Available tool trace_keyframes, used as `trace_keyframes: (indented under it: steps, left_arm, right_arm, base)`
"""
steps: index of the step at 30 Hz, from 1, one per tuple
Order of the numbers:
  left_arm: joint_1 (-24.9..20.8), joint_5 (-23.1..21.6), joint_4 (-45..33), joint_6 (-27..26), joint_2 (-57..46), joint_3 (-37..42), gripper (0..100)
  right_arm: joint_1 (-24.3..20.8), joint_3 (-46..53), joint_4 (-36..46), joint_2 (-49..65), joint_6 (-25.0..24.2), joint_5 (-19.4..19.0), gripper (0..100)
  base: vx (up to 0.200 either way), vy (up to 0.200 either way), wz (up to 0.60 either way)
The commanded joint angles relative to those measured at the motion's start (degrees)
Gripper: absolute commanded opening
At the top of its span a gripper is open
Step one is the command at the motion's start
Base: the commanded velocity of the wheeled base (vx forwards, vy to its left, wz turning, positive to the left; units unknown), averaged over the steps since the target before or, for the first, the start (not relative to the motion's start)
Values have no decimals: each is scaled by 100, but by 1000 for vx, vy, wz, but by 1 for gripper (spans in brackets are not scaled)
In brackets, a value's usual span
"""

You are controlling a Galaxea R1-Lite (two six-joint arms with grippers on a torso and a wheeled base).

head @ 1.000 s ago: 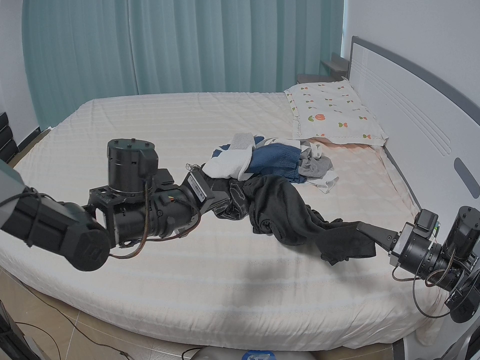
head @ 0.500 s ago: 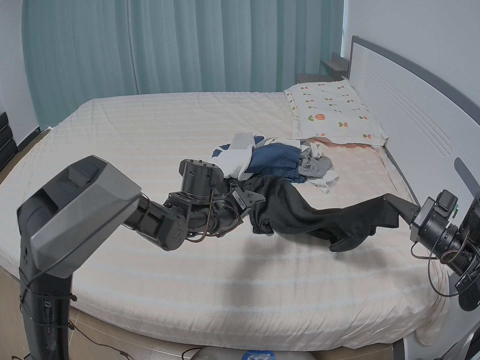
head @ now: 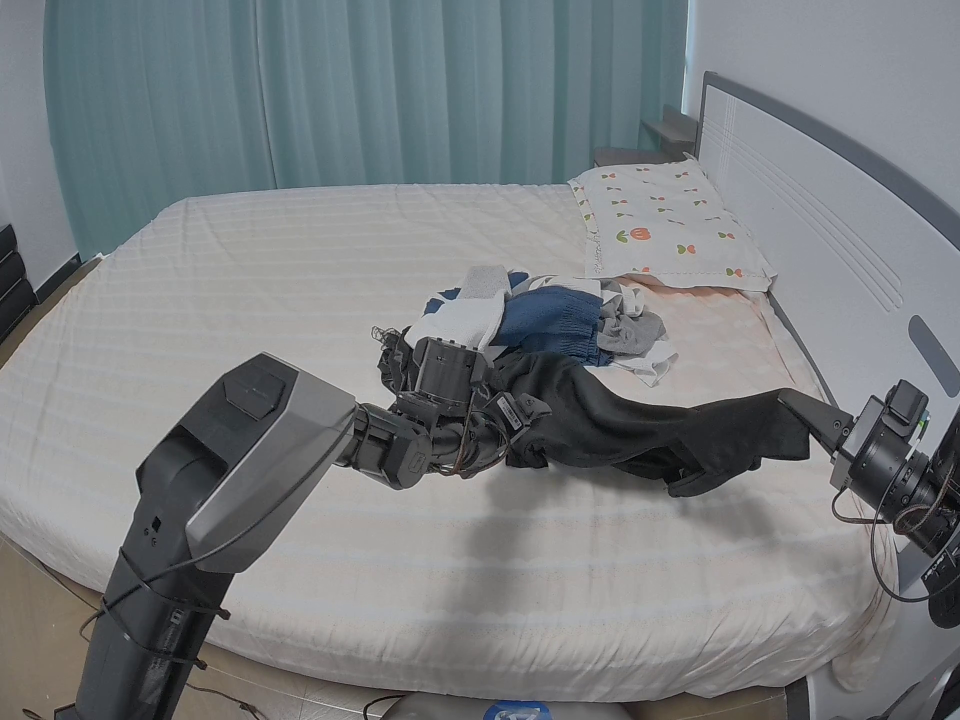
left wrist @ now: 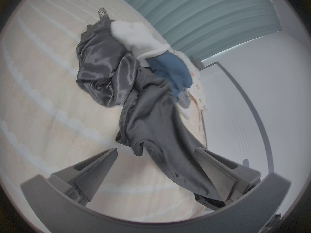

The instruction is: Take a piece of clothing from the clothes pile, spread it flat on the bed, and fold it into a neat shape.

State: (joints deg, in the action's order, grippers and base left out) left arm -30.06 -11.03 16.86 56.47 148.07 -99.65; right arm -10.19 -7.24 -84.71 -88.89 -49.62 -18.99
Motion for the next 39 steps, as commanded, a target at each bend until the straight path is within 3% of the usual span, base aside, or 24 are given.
trace_keyframes:
  steps: [1, 6, 24, 25, 34, 39]
  left_arm:
    - [-105, 128, -341, -4, 759, -767, 100]
    - [-175, 330, -772, -13, 1119, -1495, 100]
    - [-96, 418, -165, -30, 1339, -1495, 100]
    - [-88, 418, -130, -30, 1374, -1495, 0]
    - [-26, 242, -78, -4, 1427, -1495, 0]
    - [-79, 347, -579, -30, 1330, -1495, 0]
  right_arm:
    - [-203, 74, 16, -49, -4, 18, 0]
    - [-246, 100, 16, -49, -4, 27, 0]
    - [-282, 135, 16, -58, -4, -34, 0]
    - [-282, 135, 16, -67, -13, -34, 0]
    - [-282, 153, 7, -67, -13, -43, 0]
    - [-282, 153, 16, -84, -31, -43, 0]
  base:
    - [0, 0, 0]
    - [0, 0, 0]
    - [0, 0, 0]
    - [0, 0, 0]
    - [0, 0, 0]
    - [0, 0, 0]
